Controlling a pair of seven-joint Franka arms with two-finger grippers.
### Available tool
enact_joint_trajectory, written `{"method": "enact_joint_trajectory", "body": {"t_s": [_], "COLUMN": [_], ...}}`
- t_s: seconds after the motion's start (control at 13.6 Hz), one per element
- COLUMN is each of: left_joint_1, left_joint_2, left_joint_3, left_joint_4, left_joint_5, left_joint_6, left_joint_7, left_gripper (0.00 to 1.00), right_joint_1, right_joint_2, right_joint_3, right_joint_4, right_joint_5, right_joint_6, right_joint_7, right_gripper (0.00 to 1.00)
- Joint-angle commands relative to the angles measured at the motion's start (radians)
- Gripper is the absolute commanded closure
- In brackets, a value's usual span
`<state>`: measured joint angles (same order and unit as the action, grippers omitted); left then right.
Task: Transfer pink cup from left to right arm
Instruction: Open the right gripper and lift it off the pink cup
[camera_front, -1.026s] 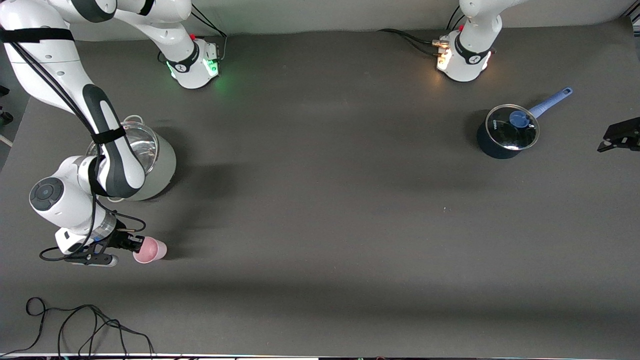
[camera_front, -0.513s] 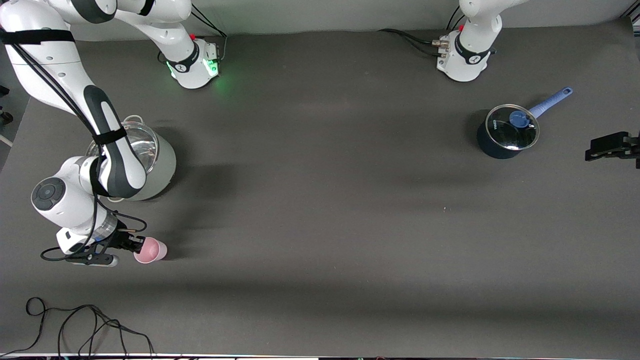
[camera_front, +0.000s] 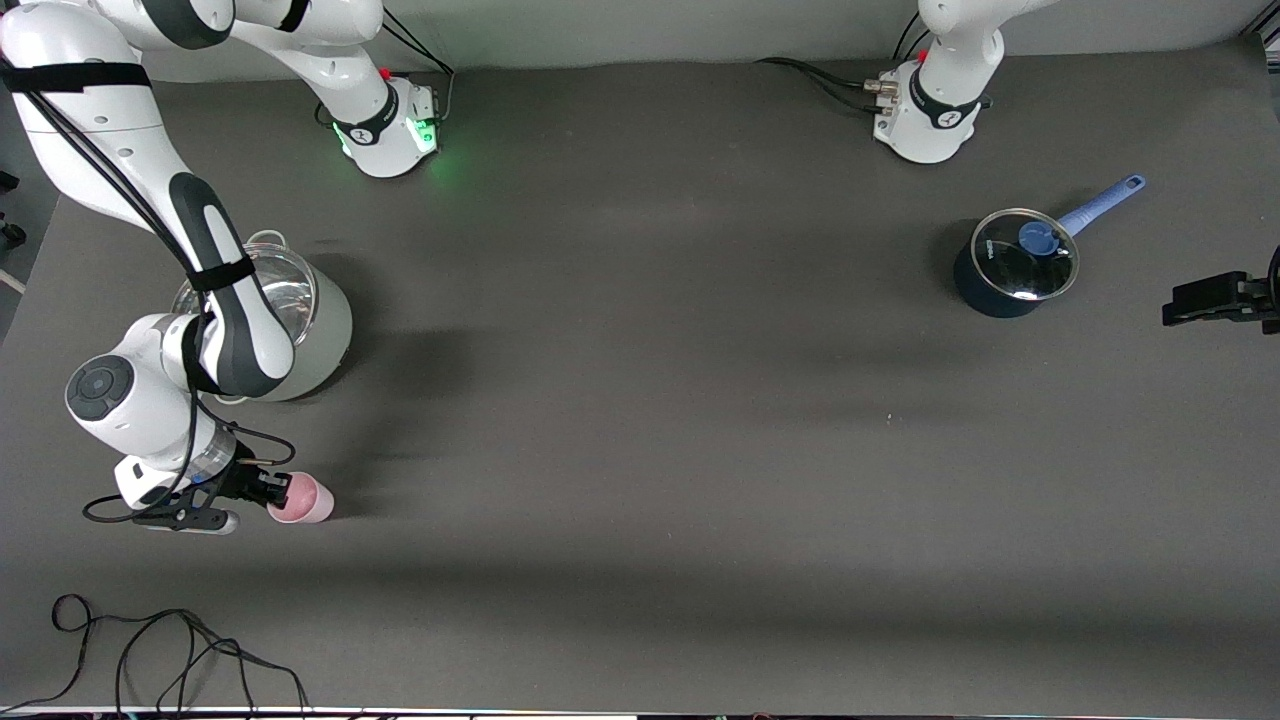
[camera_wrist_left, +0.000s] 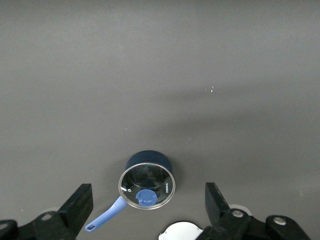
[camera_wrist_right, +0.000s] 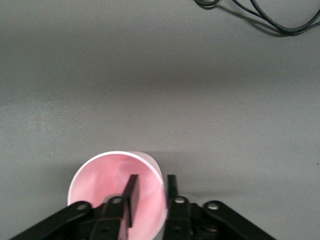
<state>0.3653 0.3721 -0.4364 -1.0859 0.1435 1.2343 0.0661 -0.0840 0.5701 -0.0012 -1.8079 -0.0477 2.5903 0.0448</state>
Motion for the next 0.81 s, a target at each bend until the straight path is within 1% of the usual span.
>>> {"method": "enact_joint_trajectory", "body": {"t_s": [0.0, 0.15, 0.73], "left_joint_1": [0.000, 0.001, -0.002], "left_joint_2": [-0.035, -0.036, -0.041], "left_joint_3": [0.005, 0.005, 0.002], "left_joint_4": [-0.075, -0.109, -0.108], "left_joint_5": [-0.013, -0.013, -0.013], "left_joint_6": [0.014, 0.021, -0.001], "left_joint_7": [-0.032, -0.032, -0.031], "left_gripper": [0.00, 0.00, 0.00], "right_joint_1": [0.000, 0.000, -0.010], "right_joint_2": [-0.009, -0.013, -0.041], "right_joint_3": [0.000, 0.000, -0.002], "right_joint_4": [-0.008, -0.007, -0.004], "right_joint_5": [-0.008, -0.008, -0.008], "right_joint_6": [0.004, -0.028, -0.114], "right_joint_7": [-0.020, -0.040, -0.111], "right_gripper": [0.01, 0.01, 0.00]}}
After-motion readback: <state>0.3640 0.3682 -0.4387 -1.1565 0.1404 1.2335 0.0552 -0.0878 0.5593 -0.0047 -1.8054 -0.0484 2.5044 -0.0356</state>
